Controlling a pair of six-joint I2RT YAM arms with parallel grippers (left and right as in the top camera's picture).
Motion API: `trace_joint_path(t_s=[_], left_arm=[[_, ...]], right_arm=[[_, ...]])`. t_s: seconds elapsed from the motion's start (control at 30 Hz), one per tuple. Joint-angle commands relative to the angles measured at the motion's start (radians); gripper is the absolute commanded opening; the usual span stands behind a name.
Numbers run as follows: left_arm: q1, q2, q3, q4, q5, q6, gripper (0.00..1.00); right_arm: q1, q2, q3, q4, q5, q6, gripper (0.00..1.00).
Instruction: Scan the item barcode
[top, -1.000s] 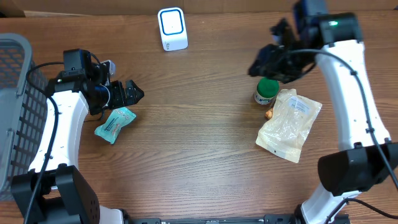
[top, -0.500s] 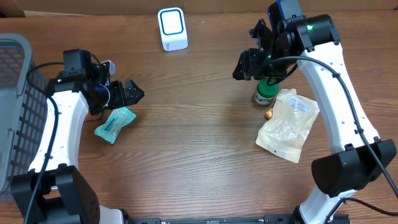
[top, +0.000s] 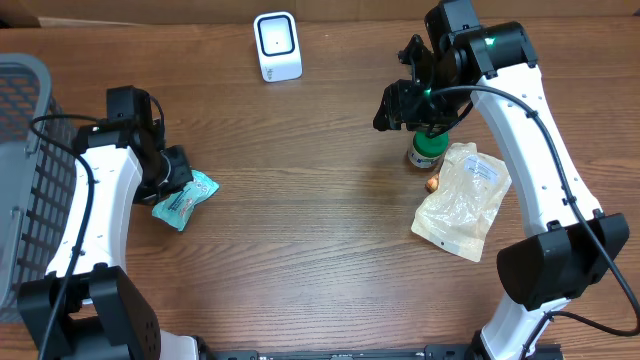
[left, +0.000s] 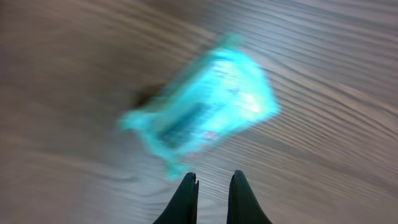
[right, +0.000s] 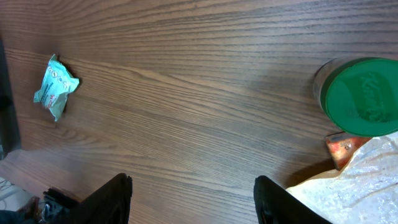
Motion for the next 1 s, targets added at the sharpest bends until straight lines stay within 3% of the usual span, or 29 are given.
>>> trace_joint_path(t_s=[0.0, 0.23, 0.6, 0.97], left_arm=[[0.006, 0.026, -0.029, 0.027, -0.238, -0.129, 0.04], [0.004, 0.093, -0.139, 0.217, -0.178, -0.083, 0.04], [-0.045, 0.251, -0.160, 0.338, 0.207, 0.058, 0.04], [-0.251, 0.297, -0.159, 0.394, 0.263, 0.037, 0.04]], right_arm=[[0.006, 0.001, 0.013, 0.012, 0.002, -0.007, 0.61], [0.008, 0.001, 0.013, 0.012, 0.002, -0.007, 0.61], [0.008, 0.001, 0.013, 0.012, 0.002, -0.007, 0.61], [0.008, 0.001, 0.013, 0.011, 0.005, -0.007, 0.61]])
